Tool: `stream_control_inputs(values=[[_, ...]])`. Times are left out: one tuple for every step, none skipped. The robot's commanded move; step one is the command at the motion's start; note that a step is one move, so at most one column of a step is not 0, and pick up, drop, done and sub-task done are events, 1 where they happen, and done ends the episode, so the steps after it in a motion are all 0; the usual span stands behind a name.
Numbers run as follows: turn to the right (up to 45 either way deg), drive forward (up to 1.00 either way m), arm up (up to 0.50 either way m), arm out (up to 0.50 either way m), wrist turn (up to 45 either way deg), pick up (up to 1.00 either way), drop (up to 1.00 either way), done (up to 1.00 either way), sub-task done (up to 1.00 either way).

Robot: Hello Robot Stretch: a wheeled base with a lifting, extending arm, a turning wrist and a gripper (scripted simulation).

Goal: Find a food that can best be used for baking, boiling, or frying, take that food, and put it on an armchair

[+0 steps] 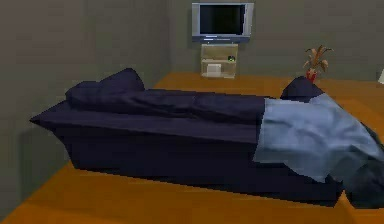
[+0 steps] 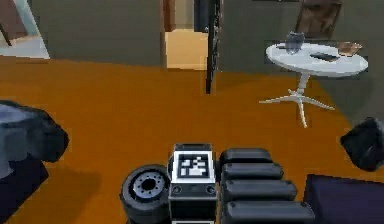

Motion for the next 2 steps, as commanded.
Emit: stream_control_inputs(values=[[21.0, 0.00, 0.00, 0.00, 0.0, 0.00, 0.00, 0.00, 0.00], [-45.0, 0.00, 0.00, 0.00, 0.0, 0.00, 0.00, 0.00, 0.00]])
